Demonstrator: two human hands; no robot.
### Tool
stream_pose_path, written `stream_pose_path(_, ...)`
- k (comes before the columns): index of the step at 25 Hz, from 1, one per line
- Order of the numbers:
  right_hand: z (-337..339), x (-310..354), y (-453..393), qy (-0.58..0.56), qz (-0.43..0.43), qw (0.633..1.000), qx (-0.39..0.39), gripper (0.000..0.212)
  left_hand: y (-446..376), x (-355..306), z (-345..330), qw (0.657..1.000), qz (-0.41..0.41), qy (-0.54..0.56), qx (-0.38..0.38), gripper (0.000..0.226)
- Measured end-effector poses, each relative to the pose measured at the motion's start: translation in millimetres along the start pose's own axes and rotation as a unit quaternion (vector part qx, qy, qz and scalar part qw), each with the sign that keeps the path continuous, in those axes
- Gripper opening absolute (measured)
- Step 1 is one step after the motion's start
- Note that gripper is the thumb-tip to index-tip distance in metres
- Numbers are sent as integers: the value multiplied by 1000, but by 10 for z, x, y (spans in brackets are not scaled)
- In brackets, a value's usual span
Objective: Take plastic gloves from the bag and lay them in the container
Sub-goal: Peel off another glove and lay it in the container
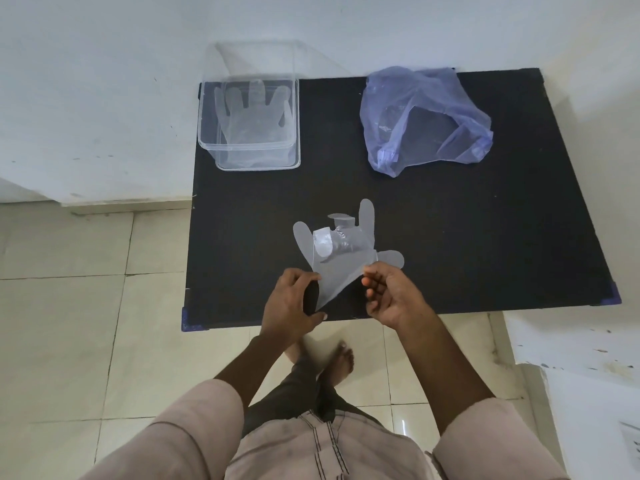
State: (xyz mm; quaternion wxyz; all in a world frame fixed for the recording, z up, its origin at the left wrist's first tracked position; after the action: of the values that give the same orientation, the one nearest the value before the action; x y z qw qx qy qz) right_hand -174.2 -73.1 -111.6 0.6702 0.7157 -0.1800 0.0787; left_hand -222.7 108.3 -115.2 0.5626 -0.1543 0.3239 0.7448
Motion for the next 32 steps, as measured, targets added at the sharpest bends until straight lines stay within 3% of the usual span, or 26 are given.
stream_pose_path(4, 38, 23, 34, 0, 2, 1000, -1, 7, -44, -156, 92, 997, -27, 49, -61, 28)
stream_pose_path(7, 187, 277, 89, 111, 164, 979, -36, 19, -142, -179, 250, 992, 0, 102, -68, 9)
stream_pose_path(8, 236, 404, 138, 170, 251, 952, -47, 30, -189, -181, 301, 992, 17, 113, -61, 9)
stream_pose_path(10, 279, 599, 261, 325, 396, 856, -72, 67, -279, -172, 392, 990, 43, 121, -49, 12)
stream_pose_path(12, 263, 659, 257, 454, 457, 761, -83, 91, -341, -203, 466, 991, 44, 121, -38, 12)
stream_pose_path(13, 217, 670, 247, 493, 463, 733, -77, 91, -366, -229, 493, 992, 35, 120, -33, 12)
stream_pose_path(15, 125, 690, 222, 521, 469, 711, -56, 73, -394, -271, 530, 992, 23, 120, -25, 11)
stream_pose_path(19, 60, 798, 317, 459, 523, 717, -33, 25, -424, -308, 583, 991, 19, 129, -8, 11)
stream_pose_path(25, -33, 889, 579, 385, 552, 739, -18, 20, -465, -388, 747, 970, 20, 242, 34, 19)
stream_pose_path(32, -68, 1142, 737, 219, 456, 863, -16, 9, -536, -746, 1031, 917, 6, 398, 33, 18)
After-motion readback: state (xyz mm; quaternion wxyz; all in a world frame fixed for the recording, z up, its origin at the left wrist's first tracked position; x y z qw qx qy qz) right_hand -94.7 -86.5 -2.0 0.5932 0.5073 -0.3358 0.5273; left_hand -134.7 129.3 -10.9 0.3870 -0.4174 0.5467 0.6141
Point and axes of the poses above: each hand's wrist, its own y-axis away from the middle knuckle, its own z-axis out of the back of the hand, x = y × z, the point moved 8 cm from there along -y, towards the middle knuckle, and after that the axes turned 3 degrees about -y, right-handed, at the moved point
